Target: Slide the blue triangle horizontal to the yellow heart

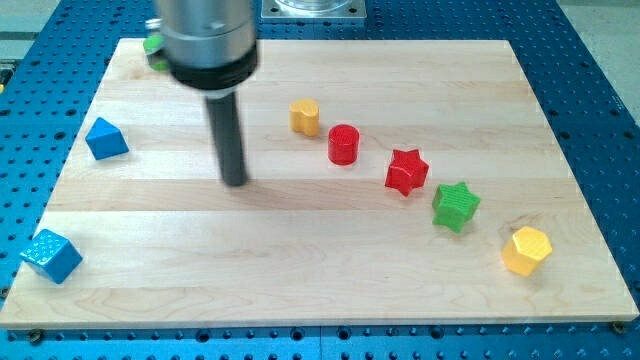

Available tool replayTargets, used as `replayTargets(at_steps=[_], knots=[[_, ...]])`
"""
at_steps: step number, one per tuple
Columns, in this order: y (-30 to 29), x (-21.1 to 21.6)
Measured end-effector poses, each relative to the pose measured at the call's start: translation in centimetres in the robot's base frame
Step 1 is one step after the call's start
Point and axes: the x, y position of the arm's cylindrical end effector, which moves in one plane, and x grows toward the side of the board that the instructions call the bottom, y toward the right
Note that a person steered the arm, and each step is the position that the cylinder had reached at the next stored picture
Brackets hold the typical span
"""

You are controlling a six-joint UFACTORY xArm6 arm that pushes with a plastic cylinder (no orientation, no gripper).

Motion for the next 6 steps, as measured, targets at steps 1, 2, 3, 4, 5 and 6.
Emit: replayTargets(at_steps=[1,2,3,4,5,6], knots=[[-10.5,-2.0],[-11.2,-7.3],[-10.9,-8.4],[-9.4,-1.4],[-17.5,-3.5],[-17.2,-6.0]])
